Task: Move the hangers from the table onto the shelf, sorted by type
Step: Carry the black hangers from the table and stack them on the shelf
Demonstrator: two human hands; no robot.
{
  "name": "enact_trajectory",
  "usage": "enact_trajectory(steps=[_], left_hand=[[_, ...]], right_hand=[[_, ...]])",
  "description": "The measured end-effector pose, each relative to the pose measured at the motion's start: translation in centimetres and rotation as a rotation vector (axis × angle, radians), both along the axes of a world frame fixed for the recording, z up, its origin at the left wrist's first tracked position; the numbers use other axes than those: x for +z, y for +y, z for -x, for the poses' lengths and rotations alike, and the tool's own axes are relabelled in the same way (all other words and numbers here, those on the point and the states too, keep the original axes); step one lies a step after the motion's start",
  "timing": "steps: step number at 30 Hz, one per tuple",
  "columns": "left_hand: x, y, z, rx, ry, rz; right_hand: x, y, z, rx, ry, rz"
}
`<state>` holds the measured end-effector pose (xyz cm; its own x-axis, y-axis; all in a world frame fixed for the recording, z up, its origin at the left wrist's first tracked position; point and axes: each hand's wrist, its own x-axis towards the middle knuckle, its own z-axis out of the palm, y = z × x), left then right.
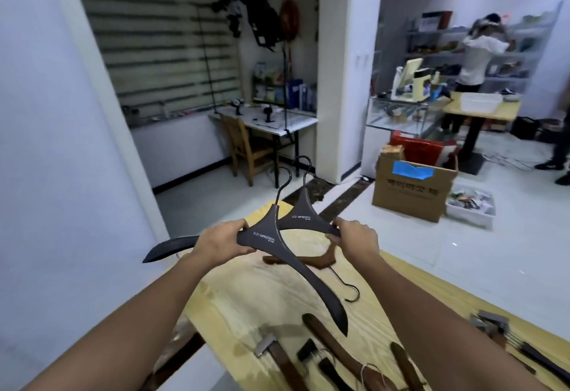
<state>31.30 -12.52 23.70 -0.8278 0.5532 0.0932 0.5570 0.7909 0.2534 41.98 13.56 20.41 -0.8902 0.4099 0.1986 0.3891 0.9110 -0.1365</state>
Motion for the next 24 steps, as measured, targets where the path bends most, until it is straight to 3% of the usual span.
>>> enact_trajectory(steps=[12, 24], left_hand=[[5.5, -20.0, -6.0, 0.307, 0.061, -0.065], [5.2, -39.3, -18.5, 0.751, -0.011, -0.119]], right_hand=[[5.1, -17.1, 3.6, 0.365, 0.120, 0.007], [5.2, -36.0, 2.9, 0.708, 0.107, 0.015]])
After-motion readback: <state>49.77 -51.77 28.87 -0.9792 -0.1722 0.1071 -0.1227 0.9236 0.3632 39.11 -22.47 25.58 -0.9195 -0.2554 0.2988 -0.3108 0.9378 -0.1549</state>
